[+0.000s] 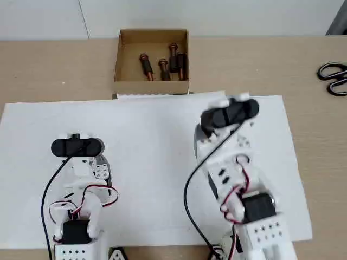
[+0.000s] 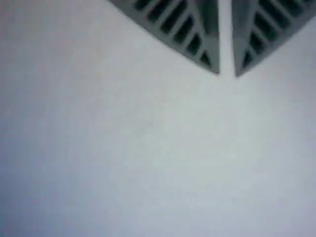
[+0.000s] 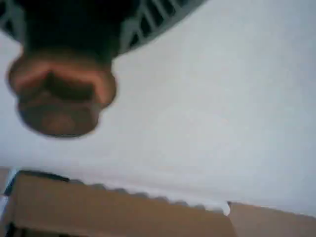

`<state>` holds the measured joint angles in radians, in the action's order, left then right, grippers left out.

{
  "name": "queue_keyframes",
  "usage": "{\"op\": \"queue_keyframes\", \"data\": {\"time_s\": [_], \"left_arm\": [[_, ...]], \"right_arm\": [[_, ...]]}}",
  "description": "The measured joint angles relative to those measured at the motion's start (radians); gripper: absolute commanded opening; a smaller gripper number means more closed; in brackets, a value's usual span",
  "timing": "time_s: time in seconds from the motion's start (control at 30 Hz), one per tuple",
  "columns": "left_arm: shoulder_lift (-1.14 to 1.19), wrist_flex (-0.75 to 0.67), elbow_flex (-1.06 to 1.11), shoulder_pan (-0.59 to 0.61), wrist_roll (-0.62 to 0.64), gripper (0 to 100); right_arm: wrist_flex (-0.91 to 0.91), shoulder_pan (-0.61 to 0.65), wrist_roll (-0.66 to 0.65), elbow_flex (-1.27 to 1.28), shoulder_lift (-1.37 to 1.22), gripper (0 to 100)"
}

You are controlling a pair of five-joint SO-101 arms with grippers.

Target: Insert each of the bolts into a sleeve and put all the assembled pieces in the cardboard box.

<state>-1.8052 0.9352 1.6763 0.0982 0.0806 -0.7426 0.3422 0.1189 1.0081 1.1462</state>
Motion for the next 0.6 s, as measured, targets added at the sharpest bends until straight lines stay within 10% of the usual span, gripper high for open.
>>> {"op": "queue_keyframes", "data": {"time_s": [0.6], "left_arm": [[0.000, 0.000, 0.000, -0.061, -0.041, 1]], "right_arm": [[0.293, 0.000, -0.358, -0.798, -1.106, 0.2]]}}
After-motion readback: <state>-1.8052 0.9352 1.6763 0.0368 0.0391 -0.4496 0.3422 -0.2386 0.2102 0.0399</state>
